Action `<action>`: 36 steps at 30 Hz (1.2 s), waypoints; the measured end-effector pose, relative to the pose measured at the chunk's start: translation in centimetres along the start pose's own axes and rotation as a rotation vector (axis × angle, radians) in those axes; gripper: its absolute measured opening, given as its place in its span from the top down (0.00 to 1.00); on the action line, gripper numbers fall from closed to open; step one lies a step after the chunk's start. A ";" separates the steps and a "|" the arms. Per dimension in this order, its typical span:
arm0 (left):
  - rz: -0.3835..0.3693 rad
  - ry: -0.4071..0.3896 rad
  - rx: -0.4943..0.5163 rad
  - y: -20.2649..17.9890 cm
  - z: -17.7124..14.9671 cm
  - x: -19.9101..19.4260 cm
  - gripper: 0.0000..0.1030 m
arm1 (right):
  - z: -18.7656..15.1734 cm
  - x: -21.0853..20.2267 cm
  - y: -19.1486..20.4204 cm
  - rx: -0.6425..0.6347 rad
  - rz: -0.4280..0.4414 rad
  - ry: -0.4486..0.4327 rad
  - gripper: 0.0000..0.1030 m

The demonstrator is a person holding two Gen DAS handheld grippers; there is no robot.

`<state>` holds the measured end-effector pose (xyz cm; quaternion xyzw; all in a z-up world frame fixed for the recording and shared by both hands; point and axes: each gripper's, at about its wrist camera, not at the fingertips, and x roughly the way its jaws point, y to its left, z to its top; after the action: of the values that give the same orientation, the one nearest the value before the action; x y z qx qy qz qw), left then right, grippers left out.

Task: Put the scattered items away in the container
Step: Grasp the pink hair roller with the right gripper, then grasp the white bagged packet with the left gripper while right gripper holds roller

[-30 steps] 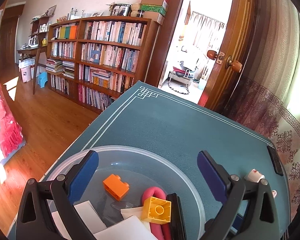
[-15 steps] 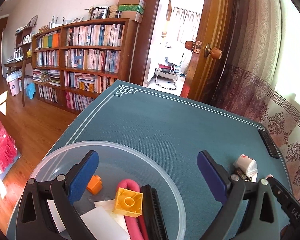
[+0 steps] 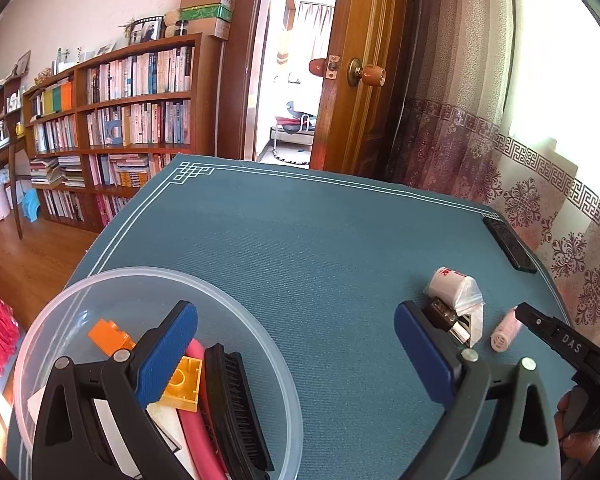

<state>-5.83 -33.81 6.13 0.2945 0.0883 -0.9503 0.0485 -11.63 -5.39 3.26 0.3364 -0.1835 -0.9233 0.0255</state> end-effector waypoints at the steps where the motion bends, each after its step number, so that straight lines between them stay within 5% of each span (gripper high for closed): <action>1: -0.004 0.000 0.001 -0.1 -0.1 -0.1 0.03 | 0.0 0.2 -0.2 0.010 -0.002 0.005 0.56; 11: -0.023 0.021 0.027 -1.0 -0.5 0.5 0.03 | 0.4 1.9 -0.7 0.000 -0.029 0.002 0.56; 15: -0.043 0.024 0.046 -1.8 -0.7 0.4 0.03 | 0.3 2.8 -0.7 -0.012 -0.066 0.011 0.43; 22: -0.052 0.043 0.110 -3.6 -1.4 1.2 0.03 | 0.0 3.3 -1.2 -0.018 -0.072 0.037 0.44; 27: -0.037 0.080 0.167 -4.9 -2.2 2.3 0.03 | -0.1 3.1 -1.9 -0.014 -0.099 0.042 0.66; 36: -0.061 0.128 0.208 -6.7 -2.8 3.0 0.03 | 0.5 2.4 -2.9 0.027 -0.059 0.071 0.69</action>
<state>-7.68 -26.85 3.07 0.3550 0.0008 -0.9347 -0.0169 -13.56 -2.95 1.13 0.3744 -0.1849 -0.9086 0.0003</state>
